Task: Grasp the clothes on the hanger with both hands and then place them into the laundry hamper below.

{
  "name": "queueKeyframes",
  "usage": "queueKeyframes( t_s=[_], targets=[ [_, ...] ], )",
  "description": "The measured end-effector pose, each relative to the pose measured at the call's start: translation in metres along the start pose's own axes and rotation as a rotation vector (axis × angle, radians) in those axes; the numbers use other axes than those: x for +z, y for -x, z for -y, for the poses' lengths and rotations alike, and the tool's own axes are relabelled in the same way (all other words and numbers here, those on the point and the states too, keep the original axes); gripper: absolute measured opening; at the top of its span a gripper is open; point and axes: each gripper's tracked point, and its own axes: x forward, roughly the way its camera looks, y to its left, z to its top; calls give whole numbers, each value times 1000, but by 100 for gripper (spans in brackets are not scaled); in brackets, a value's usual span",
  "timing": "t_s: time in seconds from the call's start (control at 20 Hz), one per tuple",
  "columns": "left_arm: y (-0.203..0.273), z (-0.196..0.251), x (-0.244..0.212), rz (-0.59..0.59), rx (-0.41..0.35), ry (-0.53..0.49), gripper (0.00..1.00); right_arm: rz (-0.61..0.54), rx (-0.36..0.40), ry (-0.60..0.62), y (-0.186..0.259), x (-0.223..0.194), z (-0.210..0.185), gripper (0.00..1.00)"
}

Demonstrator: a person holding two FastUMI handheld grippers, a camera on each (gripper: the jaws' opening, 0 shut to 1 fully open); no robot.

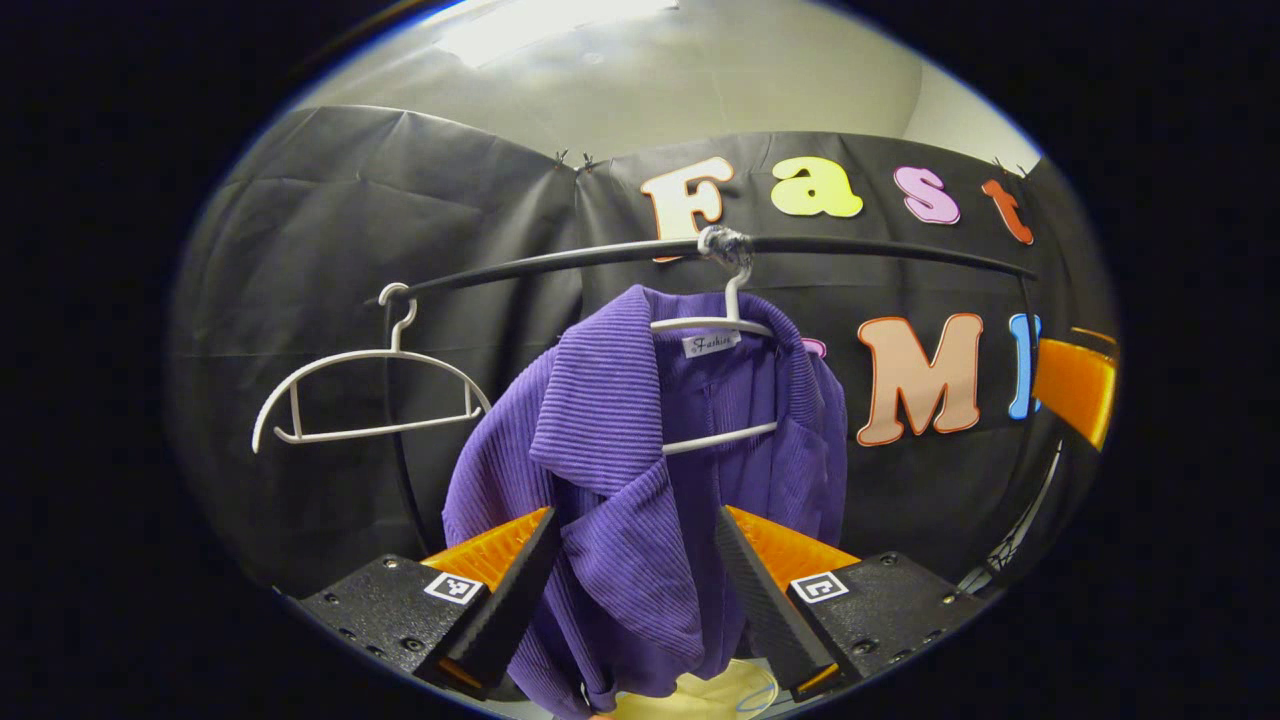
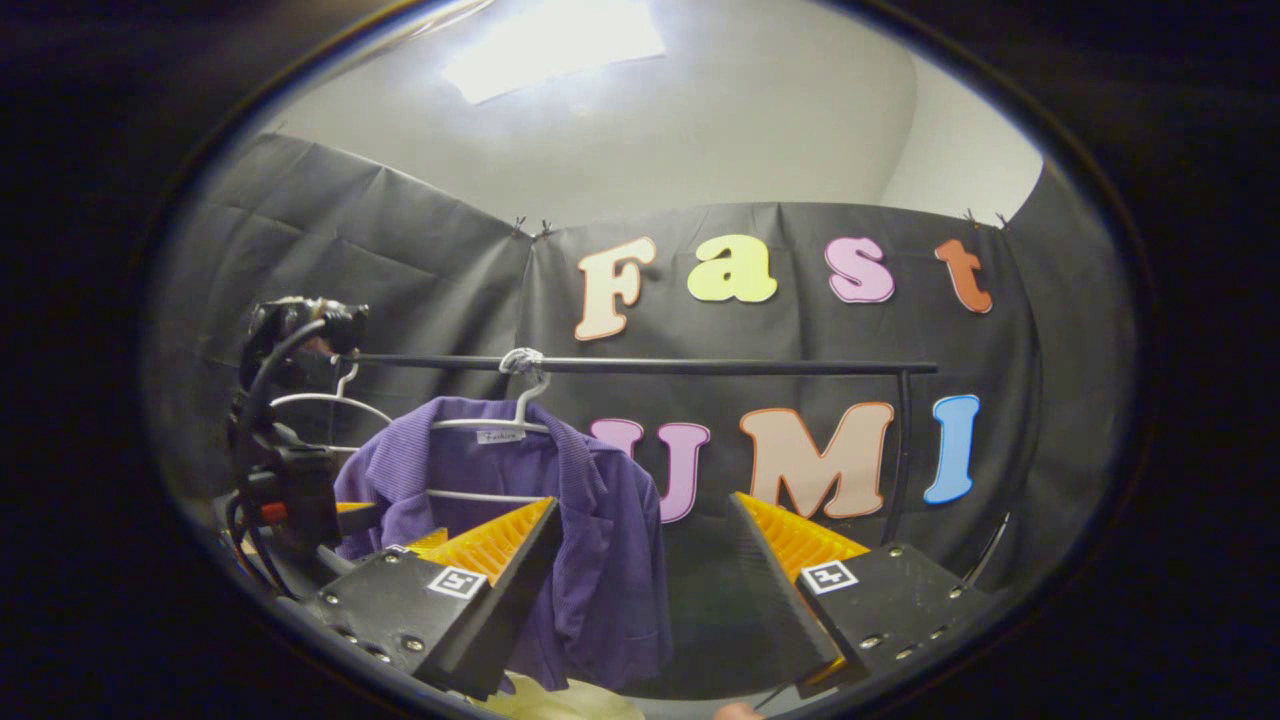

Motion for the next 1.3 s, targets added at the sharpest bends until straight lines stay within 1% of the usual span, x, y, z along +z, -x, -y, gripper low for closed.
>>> queueKeyframes(
  t_s=[0.05, 0.1, 0.15, 0.2, 0.25, 0.35, 0.4, 0.55, 0.7, 0.75, 0.8, 0.85, 0.9, 0.95, 1.3],
  targets=[
    [-3, 0, -2, -2, -3, -1, 95, 2, -3, 1, -1, 0, 1, 98],
    [-6, 1, -3, -2, -5, -2, 92, 5, -5, 1, -4, 2, 2, 98],
    [-8, 1, -3, -2, -6, -4, 87, 6, -8, 1, -5, 0, 3, 98],
    [-10, 0, -4, -2, -5, -6, 85, 7, -9, 1, -8, 0, 4, 98],
    [-12, 2, -3, -1, -12, -3, 80, 7, -9, 2, -10, -1, 5, 96],
    [-18, 6, -3, -2, -36, 8, 74, 6, -7, 6, -15, -2, 6, 98],
    [-19, 7, -3, 0, -47, 11, 67, 6, -4, 7, -18, -4, 5, 98],
    [-25, 9, -3, -2, -71, 21, 39, 0, 9, 6, -27, -10, 0, 98],
    [-28, 3, -3, -8, -66, 39, 10, -5, 31, 4, -36, -14, -6, 98],
    [-28, 1, -4, -14, -63, 39, 8, -6, 38, 5, -39, -16, -8, 98],
    [-28, -1, -4, -18, -53, 32, 9, -8, 46, 4, -43, -17, -11, 98],
    [-26, -3, -4, -20, -47, 25, 1, -12, 57, 3, -46, -21, -14, 98],
    [-26, -2, -4, -23, -51, 21, 2, -17, 68, 4, -49, -24, -17, 96],
    [-24, -1, -4, -25, -55, 17, 2, -21, 78, 6, -52, -27, -21, 98],
    [-18, -5, -1, -31, -82, 14, 0, -45, 147, 10, -78, -49, -45, 99]
  ],
)
